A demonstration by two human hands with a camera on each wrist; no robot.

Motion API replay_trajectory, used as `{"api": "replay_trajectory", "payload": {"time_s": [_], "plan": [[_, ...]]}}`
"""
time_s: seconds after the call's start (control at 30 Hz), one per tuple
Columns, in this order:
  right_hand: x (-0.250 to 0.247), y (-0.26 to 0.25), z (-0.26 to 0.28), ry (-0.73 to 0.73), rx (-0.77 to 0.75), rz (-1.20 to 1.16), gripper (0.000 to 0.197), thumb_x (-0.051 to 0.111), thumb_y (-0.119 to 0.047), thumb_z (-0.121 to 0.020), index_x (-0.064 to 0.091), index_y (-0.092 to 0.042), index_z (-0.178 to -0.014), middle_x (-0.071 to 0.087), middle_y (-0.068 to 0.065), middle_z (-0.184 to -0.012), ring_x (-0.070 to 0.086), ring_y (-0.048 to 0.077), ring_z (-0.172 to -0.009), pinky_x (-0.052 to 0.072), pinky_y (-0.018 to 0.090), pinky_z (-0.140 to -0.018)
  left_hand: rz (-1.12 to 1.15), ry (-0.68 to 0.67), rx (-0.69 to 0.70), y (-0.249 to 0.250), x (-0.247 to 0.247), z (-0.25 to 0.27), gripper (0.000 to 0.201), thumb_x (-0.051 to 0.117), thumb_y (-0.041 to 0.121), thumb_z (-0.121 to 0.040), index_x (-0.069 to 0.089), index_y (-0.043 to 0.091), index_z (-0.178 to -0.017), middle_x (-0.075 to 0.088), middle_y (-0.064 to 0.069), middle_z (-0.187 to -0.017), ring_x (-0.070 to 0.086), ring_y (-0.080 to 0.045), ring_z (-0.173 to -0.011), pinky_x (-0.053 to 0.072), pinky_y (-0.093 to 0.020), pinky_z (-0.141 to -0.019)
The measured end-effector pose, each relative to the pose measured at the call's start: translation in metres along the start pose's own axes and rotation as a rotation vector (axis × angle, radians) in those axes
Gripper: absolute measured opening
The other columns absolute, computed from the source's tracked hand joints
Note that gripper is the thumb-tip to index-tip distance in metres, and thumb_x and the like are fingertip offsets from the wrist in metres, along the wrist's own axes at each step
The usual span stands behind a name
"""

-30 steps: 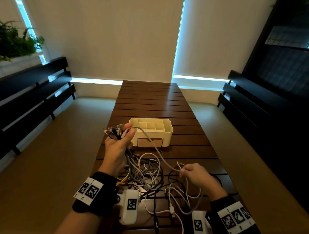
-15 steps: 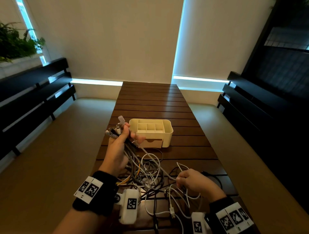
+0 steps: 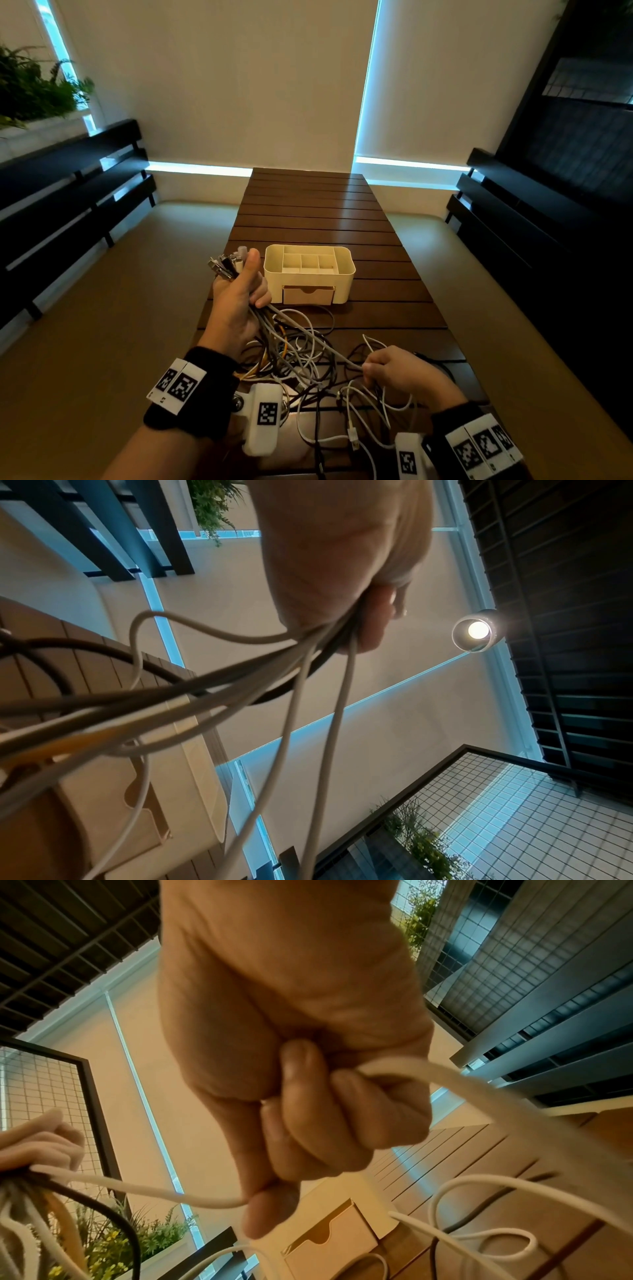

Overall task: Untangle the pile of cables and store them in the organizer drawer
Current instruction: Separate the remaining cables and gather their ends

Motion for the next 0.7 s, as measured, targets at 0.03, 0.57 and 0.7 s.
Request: {"api": "replay_trajectory", "payload": {"time_s": [0.03,0.57,0.7], "plan": [[0.0,0.001,0.0,0.006,0.002,-0.011,0.031,0.042,-0.028,-0.097,0.06,-0.024,-0.072,0.048,-0.007,-0.067,0.042,0.005,-0.059,0.036,0.018,-0.058,-0.017,-0.006,0.002,0.0,0.001,0.0,0.012,0.06,0.029,-0.078,0.054,0.021,-0.072,0.038,0.009,-0.044,0.029,-0.001,-0.033,0.026,-0.013,-0.032],[-0.043,-0.067,0.02,0.354,-0.453,-0.55,0.029,0.046,-0.021,-0.096,0.056,-0.021,-0.069,0.044,-0.011,-0.054,0.036,0.0,-0.045,0.029,0.017,-0.048,-1.047,-0.321,0.065,-0.05,0.052,0.025,0.023,0.06,0.035,-0.087,0.068,0.014,-0.089,0.066,-0.007,-0.079,0.061,-0.023,-0.072,0.052,-0.041,-0.072],[-0.032,-0.037,0.015,0.117,-0.387,-0.555,0.024,0.046,-0.019,-0.096,0.054,-0.011,-0.075,0.041,-0.004,-0.05,0.033,0.006,-0.04,0.029,0.015,-0.043,-0.533,0.223,0.153,0.018,0.006,0.003,0.019,0.056,0.032,-0.091,0.057,0.015,-0.082,0.049,0.004,-0.064,0.044,-0.009,-0.046,0.041,-0.027,-0.046]]}}
Point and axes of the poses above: each hand's wrist, its own z-axis away from the middle knuckle, its own x-axis out of the palm, y = z × x, the point moved 8 cm from there along -z, towards the middle knuckle
